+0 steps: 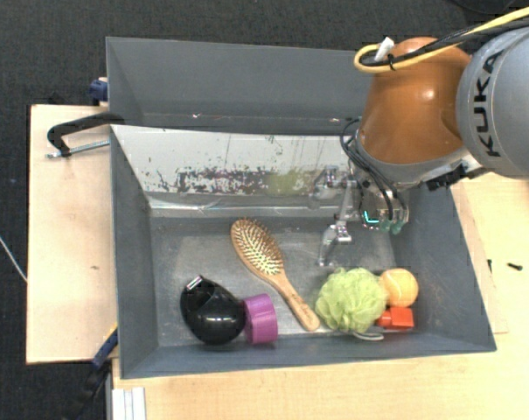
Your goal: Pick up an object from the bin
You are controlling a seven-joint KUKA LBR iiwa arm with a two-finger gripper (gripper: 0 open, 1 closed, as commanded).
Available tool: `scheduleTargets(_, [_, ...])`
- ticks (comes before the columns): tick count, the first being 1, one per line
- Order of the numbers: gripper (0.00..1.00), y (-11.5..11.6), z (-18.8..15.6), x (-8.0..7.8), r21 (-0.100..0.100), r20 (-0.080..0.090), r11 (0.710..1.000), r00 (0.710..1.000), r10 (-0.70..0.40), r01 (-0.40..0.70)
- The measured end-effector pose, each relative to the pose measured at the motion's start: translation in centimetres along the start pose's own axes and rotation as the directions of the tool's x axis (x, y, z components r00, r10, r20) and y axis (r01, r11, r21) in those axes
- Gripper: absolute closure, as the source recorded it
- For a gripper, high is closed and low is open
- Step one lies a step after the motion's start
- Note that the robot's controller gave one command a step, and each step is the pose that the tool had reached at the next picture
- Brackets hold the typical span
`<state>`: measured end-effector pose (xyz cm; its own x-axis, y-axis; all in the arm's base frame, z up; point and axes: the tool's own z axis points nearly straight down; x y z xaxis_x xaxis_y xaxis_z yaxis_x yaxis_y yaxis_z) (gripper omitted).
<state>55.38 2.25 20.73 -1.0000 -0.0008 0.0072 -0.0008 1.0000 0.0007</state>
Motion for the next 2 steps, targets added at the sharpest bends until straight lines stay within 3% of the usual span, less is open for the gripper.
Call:
scheduleTargets(1, [0.0, 0.0, -0.5, -0.2, 0.0, 0.009, 1.0, 1.0, 0.001, -0.001])
scheduleTargets(2, [0.0, 3.2, 6.2, -2.1, -0.001, 0.014, 1.0, 1.0, 0.004, -0.004])
